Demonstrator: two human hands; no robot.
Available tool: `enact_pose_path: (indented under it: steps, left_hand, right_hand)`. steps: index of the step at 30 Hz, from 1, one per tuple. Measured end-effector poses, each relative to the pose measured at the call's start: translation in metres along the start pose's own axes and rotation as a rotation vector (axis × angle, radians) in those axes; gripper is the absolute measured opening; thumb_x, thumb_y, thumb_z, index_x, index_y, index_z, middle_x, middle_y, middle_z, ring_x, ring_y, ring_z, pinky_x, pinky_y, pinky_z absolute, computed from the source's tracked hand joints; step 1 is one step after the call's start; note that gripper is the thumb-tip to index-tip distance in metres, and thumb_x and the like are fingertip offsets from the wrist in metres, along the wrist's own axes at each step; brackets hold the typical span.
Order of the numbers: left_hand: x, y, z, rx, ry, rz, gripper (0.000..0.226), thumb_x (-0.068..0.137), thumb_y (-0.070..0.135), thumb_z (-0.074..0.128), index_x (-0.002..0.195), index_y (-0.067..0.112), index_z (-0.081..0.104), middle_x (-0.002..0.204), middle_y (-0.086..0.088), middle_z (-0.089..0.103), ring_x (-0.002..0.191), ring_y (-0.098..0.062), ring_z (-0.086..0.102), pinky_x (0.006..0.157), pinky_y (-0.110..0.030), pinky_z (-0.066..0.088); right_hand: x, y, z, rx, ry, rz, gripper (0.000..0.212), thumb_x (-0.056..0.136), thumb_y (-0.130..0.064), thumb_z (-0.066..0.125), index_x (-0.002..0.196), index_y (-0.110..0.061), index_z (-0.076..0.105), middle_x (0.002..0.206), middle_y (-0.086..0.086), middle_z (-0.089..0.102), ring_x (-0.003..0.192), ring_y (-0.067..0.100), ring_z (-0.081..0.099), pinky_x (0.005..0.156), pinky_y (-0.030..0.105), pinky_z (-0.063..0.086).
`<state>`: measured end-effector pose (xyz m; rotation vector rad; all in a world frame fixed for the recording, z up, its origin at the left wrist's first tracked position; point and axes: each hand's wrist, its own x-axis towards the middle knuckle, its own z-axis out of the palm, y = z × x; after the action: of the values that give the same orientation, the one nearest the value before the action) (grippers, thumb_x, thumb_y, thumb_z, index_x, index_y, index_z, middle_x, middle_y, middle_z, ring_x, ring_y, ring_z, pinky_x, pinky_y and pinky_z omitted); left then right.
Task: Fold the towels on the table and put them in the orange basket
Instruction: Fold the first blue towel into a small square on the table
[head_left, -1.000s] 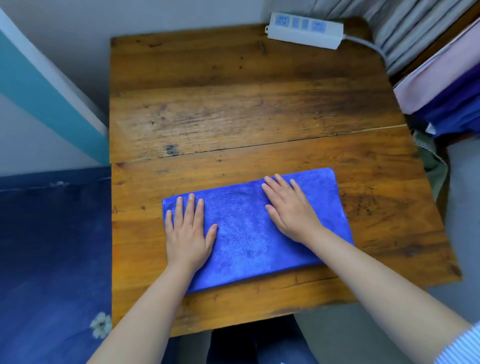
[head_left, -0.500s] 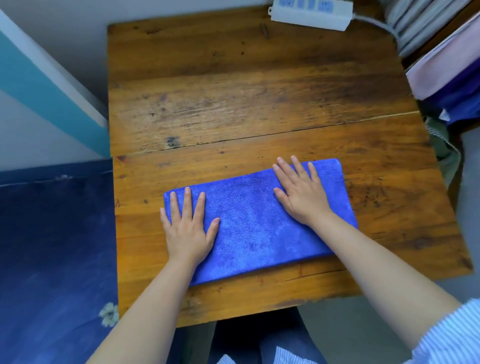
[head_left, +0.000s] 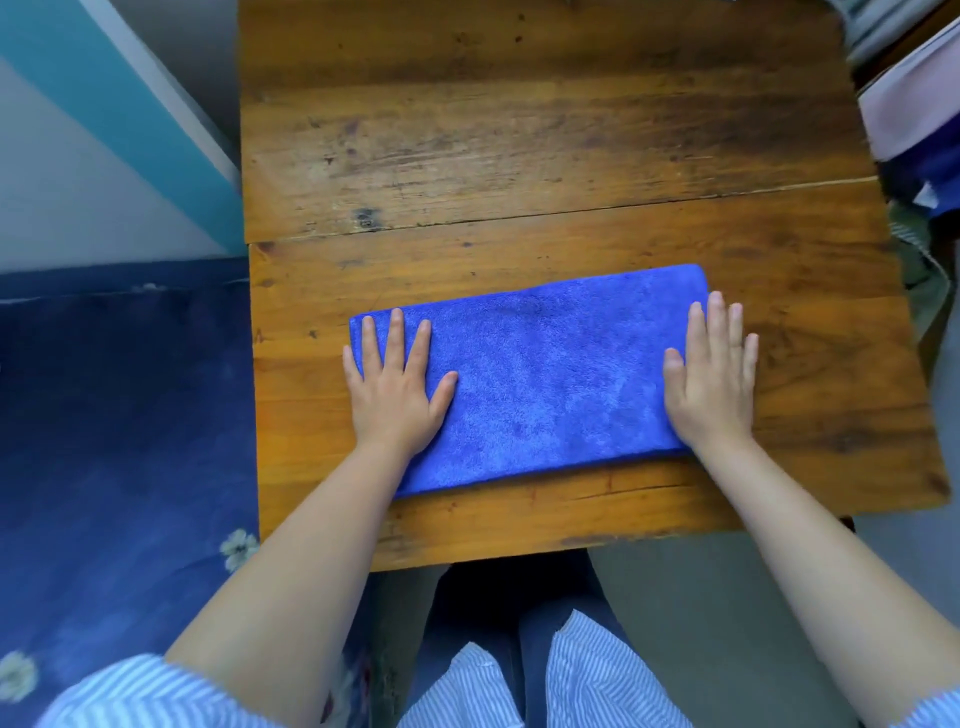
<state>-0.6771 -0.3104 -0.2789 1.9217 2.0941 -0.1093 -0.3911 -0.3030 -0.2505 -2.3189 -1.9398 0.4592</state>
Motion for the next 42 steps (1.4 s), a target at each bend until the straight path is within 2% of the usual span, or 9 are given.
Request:
enact_pose_path:
  steps: [8,14,17,20,25,31,34,39,42]
  left_hand:
    - [-0.012,0.007,-0.008,0.077,-0.024,0.055,0.065,0.092,0.048,0.038,0.147,0.019,0.016,0.156,-0.012,0.001,0.144,-0.032,-0.005,0.113,-0.053,-0.006]
    - [-0.045,0.052,-0.01,0.072,0.049,0.408,0.059,0.077,0.039,0.058,0.124,0.004,0.056,0.134,-0.025,0.048,0.124,-0.049,0.042,0.097,-0.065,0.03]
    - [-0.054,0.058,-0.002,0.11,-0.077,0.39,0.061,0.082,0.045,0.054,0.133,0.011,0.048,0.143,-0.018,0.04,0.133,-0.042,0.034,0.107,-0.057,0.023]
    - [-0.056,0.057,-0.001,0.175,-0.084,0.372,0.061,0.072,0.045,0.056,0.121,0.01,0.06,0.129,-0.018,0.056,0.119,-0.041,0.052,0.094,-0.06,0.038]
    - [-0.059,0.06,-0.002,0.181,-0.097,0.379,0.061,0.074,0.045,0.055,0.122,0.009,0.059,0.13,-0.019,0.055,0.12,-0.042,0.051,0.094,-0.06,0.037]
    - [-0.052,0.065,-0.011,0.202,-0.12,0.415,0.063,0.078,0.047,0.035,0.114,0.005,0.064,0.123,-0.024,0.059,0.112,-0.043,0.056,0.086,-0.063,0.041]
    - [-0.042,0.074,-0.016,0.208,-0.098,0.451,0.056,0.077,0.043,0.049,0.112,0.003,0.065,0.12,-0.026,0.06,0.109,-0.044,0.058,0.084,-0.064,0.042]
    - [-0.019,0.1,-0.02,0.138,-0.063,0.45,0.052,0.074,0.025,0.074,0.118,0.001,0.06,0.129,-0.026,0.053,0.12,-0.045,0.049,0.096,-0.065,0.033]
    - [0.006,0.131,-0.025,0.214,-0.023,0.575,0.049,0.065,0.021,0.081,0.107,0.001,0.067,0.118,-0.024,0.062,0.109,-0.041,0.059,0.087,-0.063,0.041]
  right_hand:
    - [-0.064,0.021,0.017,-0.063,-0.125,0.171,0.068,0.086,-0.038,0.017,0.145,-0.006,0.011,0.155,0.011,0.005,0.144,0.029,0.0,0.114,0.049,-0.001]
    - [-0.076,0.012,0.015,0.043,-0.022,0.28,0.057,0.094,-0.024,0.044,0.141,0.0,0.024,0.151,0.015,0.024,0.142,0.029,0.013,0.113,0.048,0.01]
    - [-0.079,0.004,0.014,0.052,0.024,0.373,0.061,0.089,-0.026,0.051,0.139,-0.001,0.028,0.145,0.015,0.036,0.135,0.03,0.028,0.105,0.047,0.022]
    - [-0.075,-0.003,0.013,0.025,0.01,0.432,0.063,0.089,-0.028,0.051,0.14,-0.002,0.026,0.141,0.016,0.037,0.127,0.032,0.032,0.097,0.046,0.026]
    - [-0.067,-0.007,0.006,0.097,-0.06,0.494,0.062,0.088,-0.023,0.053,0.14,-0.004,0.026,0.133,0.018,0.041,0.122,0.034,0.035,0.095,0.045,0.03]
    - [-0.044,-0.002,-0.008,0.191,-0.138,0.534,0.025,0.081,-0.011,0.055,0.105,-0.004,0.056,0.116,0.015,0.056,0.115,0.033,0.043,0.092,0.039,0.031]
    - [-0.039,0.004,-0.012,0.211,-0.134,0.577,0.02,0.078,-0.013,0.057,0.096,-0.006,0.06,0.114,0.015,0.055,0.113,0.031,0.043,0.091,0.038,0.03]
    - [-0.019,0.025,-0.028,0.235,-0.118,0.602,0.026,0.076,-0.014,0.057,0.102,-0.012,0.056,0.108,0.013,0.062,0.111,0.031,0.049,0.089,0.037,0.03]
    - [0.01,0.046,-0.042,0.282,-0.093,0.606,0.032,0.076,-0.01,0.057,0.107,-0.016,0.052,0.107,0.01,0.064,0.108,0.029,0.055,0.09,0.037,0.029]
